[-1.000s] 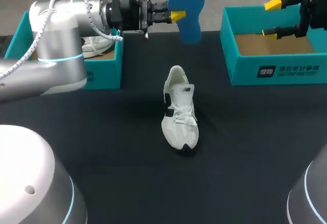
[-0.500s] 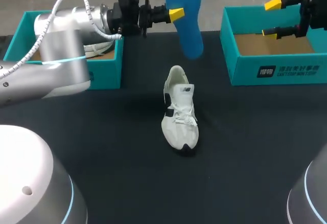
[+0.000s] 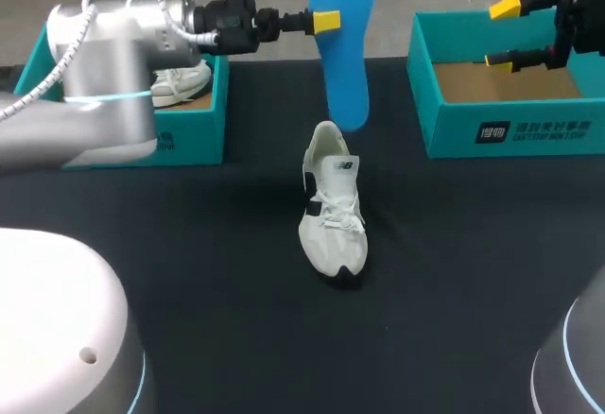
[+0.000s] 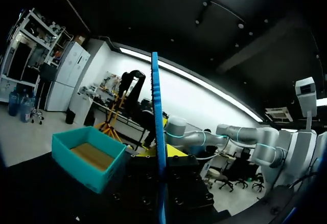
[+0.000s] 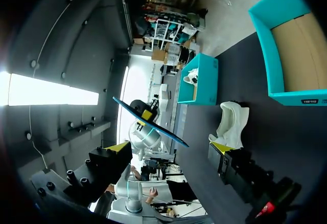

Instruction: Take the shoe out of the shoebox, open the shoe tongue, remove and reinsert the insole, then place the shoe into the shoebox

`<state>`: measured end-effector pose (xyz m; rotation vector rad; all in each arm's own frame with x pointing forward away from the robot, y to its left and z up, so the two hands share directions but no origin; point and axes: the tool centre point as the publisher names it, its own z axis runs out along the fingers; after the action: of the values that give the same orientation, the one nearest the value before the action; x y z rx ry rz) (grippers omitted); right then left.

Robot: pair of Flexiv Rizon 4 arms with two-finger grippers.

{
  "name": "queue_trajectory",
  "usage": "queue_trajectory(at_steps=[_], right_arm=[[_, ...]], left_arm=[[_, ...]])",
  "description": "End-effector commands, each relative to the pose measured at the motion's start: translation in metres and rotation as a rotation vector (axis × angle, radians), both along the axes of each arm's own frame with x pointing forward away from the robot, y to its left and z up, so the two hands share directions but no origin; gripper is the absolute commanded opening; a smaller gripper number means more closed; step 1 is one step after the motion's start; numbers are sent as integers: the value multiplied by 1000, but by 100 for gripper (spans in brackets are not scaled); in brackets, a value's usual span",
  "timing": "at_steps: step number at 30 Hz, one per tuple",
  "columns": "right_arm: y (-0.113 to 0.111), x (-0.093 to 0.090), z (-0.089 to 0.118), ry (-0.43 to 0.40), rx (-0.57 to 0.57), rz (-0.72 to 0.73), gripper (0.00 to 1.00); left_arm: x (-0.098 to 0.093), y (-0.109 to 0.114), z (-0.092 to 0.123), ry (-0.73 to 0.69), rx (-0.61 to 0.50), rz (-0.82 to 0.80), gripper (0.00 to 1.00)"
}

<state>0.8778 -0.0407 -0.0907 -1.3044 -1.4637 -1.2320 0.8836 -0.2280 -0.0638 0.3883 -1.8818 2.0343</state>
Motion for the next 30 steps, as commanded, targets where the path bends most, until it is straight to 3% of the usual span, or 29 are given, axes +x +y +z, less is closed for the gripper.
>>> queue_trajectory(at_steps=[1,6,9,15,29,30], right_arm=[[0,1,0,1,-2,1,100],[0,1,0,1,-2,1,100],[0,1,0,1,-2,1,100],[0,1,0,1,-2,1,100],[0,1,0,1,-2,1,100],[0,1,0,1,-2,1,100]], left_arm=[[6,4,3,111,93,-87,0],[6,4,3,111,93,-87,0],[5,-5,-8,352,112,-54,0],[11,0,-11,601,-207,-20,0],[11,0,-11,601,-207,-20,0],[11,3,-15,690,-203,-34,0]])
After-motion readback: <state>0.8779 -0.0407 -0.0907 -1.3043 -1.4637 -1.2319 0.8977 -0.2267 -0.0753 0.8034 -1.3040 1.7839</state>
